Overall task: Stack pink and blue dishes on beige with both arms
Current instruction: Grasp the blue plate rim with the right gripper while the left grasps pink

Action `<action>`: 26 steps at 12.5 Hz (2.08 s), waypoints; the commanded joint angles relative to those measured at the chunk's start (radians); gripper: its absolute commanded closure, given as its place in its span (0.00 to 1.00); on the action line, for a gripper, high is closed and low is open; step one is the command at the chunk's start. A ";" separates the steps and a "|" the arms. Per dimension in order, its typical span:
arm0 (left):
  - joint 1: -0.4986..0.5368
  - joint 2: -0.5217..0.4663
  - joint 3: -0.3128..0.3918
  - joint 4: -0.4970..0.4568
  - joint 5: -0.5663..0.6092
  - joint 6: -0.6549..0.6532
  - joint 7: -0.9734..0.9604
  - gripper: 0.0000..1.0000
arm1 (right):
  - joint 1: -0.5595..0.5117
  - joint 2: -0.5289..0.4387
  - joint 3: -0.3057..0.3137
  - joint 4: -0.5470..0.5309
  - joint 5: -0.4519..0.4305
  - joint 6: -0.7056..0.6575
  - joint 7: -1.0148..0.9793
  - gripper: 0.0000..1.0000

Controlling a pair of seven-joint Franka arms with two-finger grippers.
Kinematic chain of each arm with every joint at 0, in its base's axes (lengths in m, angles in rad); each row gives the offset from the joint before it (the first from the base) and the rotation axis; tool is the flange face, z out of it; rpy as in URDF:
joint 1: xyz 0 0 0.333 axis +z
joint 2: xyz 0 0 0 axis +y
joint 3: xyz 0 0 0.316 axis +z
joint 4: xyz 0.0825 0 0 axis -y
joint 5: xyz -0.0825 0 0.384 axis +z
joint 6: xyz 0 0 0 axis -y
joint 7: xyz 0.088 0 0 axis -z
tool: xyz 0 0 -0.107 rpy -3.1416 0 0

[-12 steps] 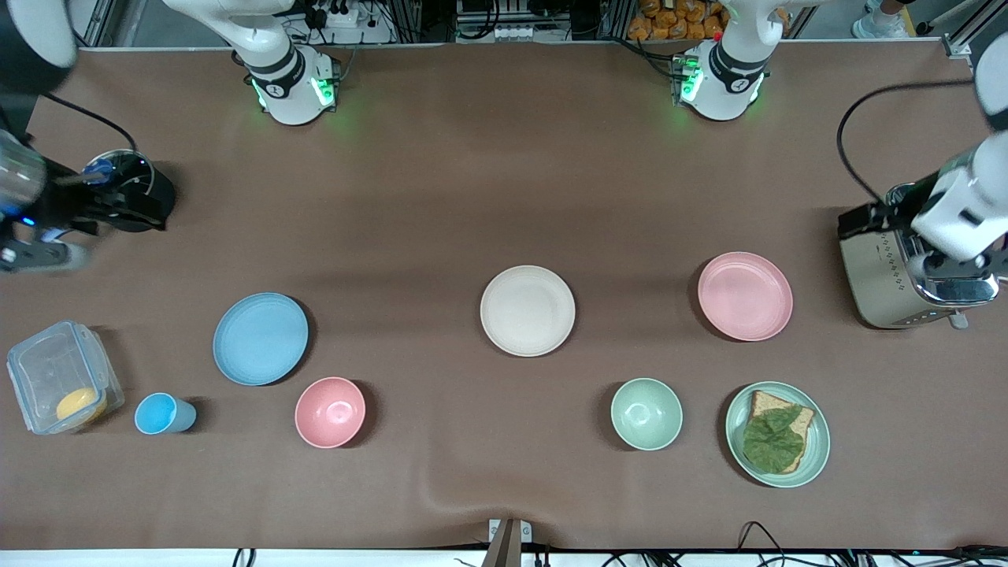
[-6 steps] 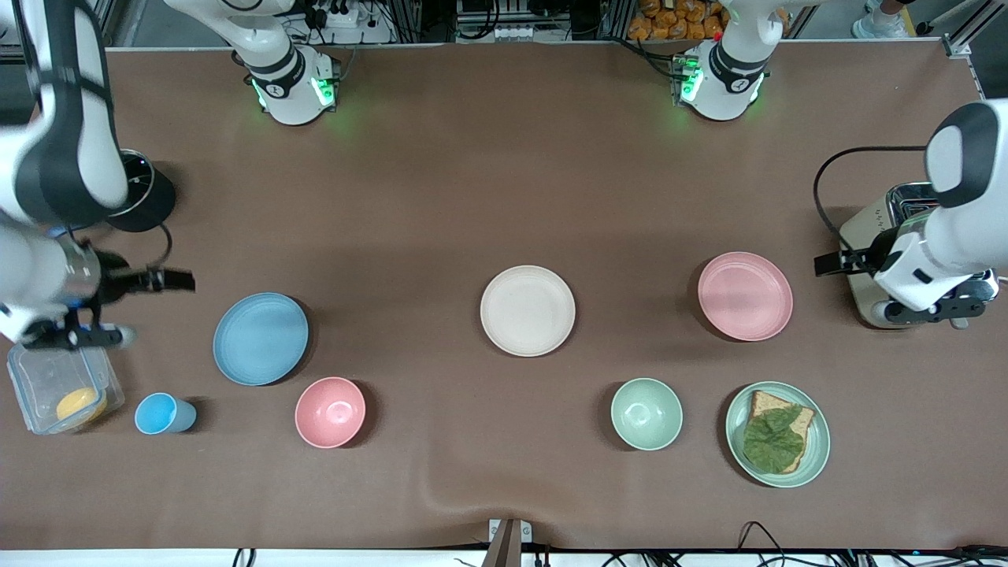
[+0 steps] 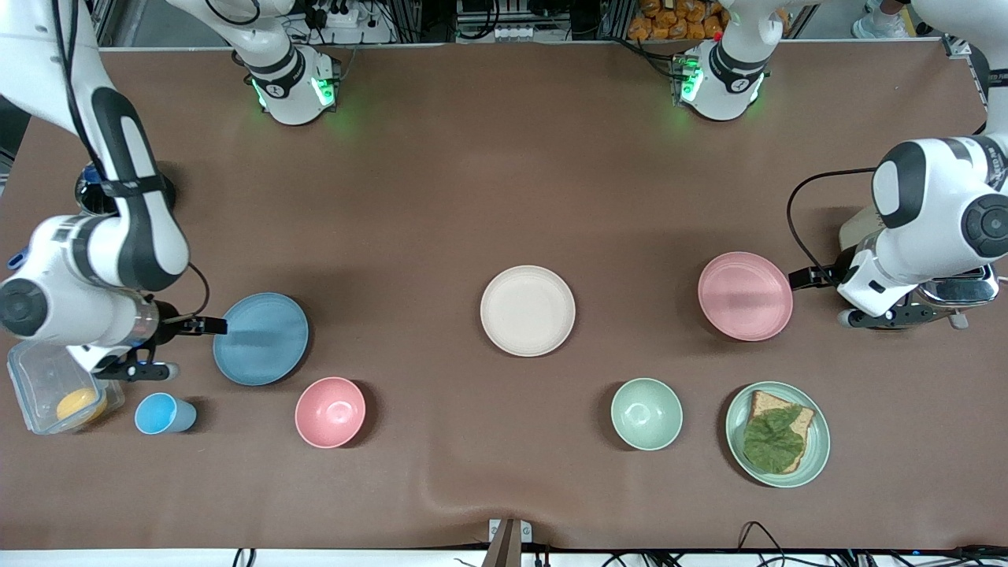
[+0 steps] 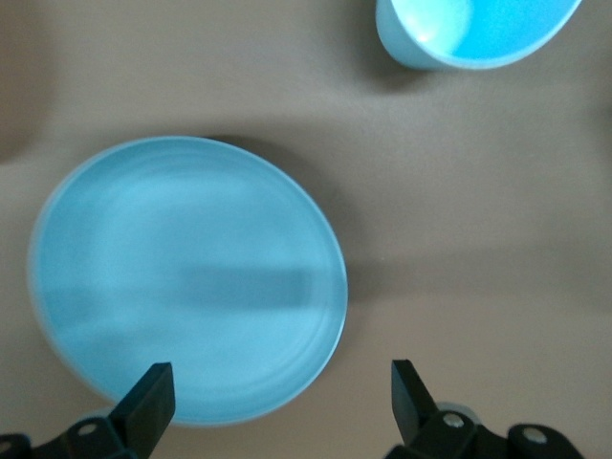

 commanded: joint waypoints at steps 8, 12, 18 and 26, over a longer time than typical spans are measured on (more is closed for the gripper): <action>0.056 0.222 -0.010 -0.006 0.010 0.168 -0.008 0.00 | -0.041 0.121 0.012 -0.049 0.007 0.108 -0.002 0.30; 0.112 0.256 -0.013 -0.006 0.010 0.182 0.007 0.19 | -0.038 0.126 0.013 -0.046 0.013 0.108 0.001 1.00; 0.107 0.264 -0.015 -0.002 -0.002 0.182 0.003 0.66 | -0.029 0.103 0.018 -0.030 0.004 0.099 -0.034 1.00; 0.101 0.197 -0.068 0.011 -0.040 0.155 -0.007 1.00 | -0.004 -0.013 0.020 0.000 0.005 -0.028 -0.045 1.00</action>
